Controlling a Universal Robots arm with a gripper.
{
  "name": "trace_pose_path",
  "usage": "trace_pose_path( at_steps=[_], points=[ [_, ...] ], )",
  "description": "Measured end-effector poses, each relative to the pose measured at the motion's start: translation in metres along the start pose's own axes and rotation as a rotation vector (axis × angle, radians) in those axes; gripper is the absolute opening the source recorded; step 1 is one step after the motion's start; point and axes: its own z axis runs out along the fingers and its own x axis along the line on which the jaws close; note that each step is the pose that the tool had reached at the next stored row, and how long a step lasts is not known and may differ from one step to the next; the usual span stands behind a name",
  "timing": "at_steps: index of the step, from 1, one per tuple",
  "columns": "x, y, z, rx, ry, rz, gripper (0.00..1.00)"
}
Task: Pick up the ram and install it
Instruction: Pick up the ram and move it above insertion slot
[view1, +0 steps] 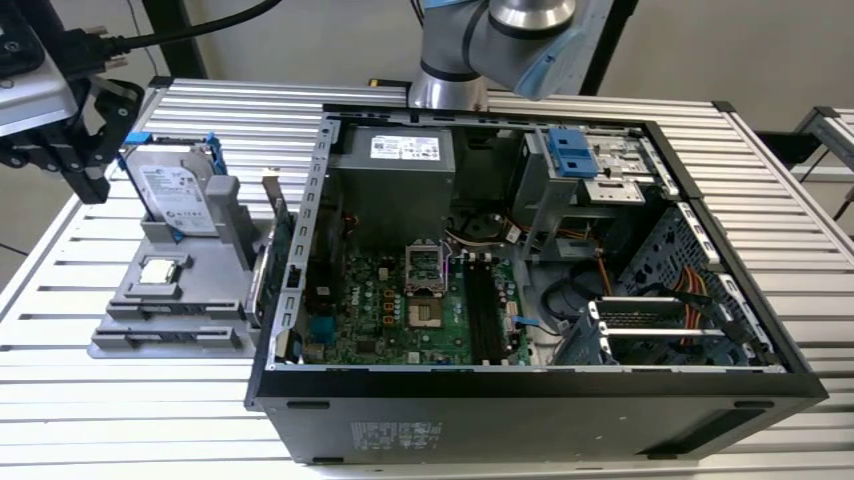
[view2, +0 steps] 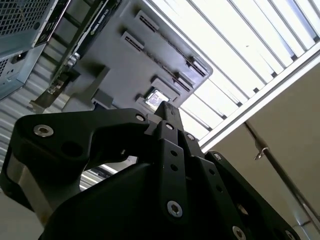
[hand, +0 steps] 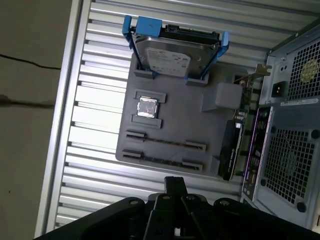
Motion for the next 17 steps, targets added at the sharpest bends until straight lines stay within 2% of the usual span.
trace_pose_path(
  at_steps=[9, 17],
  points=[
    [0.0000, 0.0000, 0.0000, 0.0082, -0.0069, -0.044, 0.00],
    [0.0000, 0.0000, 0.0000, 0.0167, -0.0049, -0.073, 0.00]
  ],
)
